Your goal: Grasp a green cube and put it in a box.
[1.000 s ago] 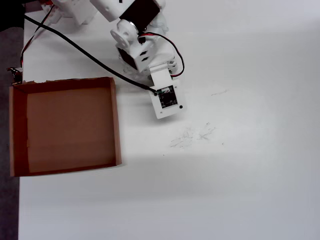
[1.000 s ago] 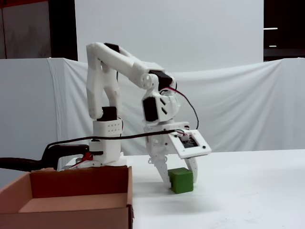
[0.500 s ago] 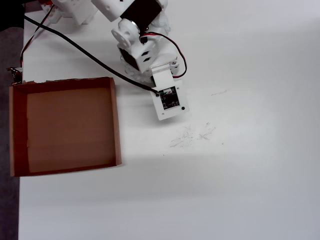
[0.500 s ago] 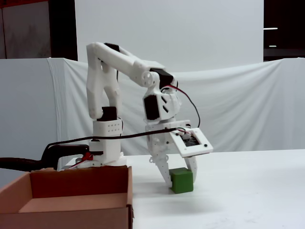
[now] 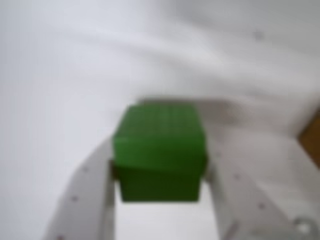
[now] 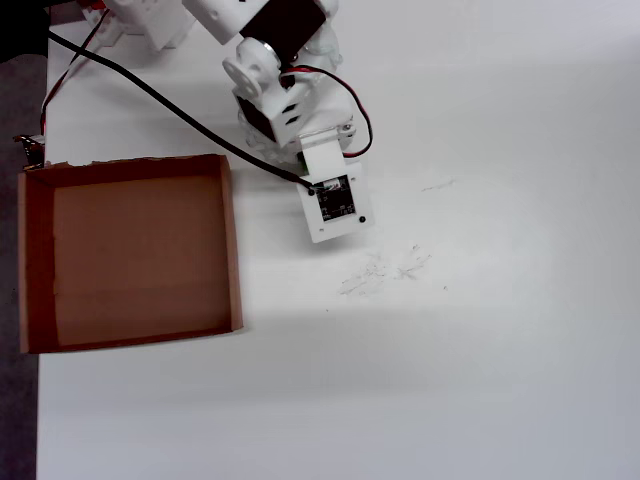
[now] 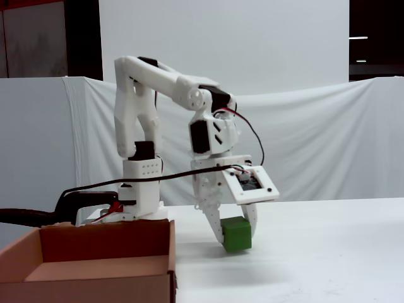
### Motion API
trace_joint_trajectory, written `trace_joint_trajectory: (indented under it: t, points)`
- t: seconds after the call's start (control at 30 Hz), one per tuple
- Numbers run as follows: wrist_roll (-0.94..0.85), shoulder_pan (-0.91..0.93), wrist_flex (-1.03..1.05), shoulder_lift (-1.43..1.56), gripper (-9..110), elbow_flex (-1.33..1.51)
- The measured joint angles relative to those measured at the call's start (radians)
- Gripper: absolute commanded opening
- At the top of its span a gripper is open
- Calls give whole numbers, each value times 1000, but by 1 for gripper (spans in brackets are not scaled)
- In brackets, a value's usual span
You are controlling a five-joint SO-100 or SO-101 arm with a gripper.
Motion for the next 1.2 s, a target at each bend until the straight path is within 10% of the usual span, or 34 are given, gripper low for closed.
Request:
trace_joint_trajectory:
  t: [0.3,0.63,1.2]
  points:
    - [-55,129,207,137,15,-117]
    - [-523,577,373,337,15,-164]
    - [-666,795,112,253,14,60]
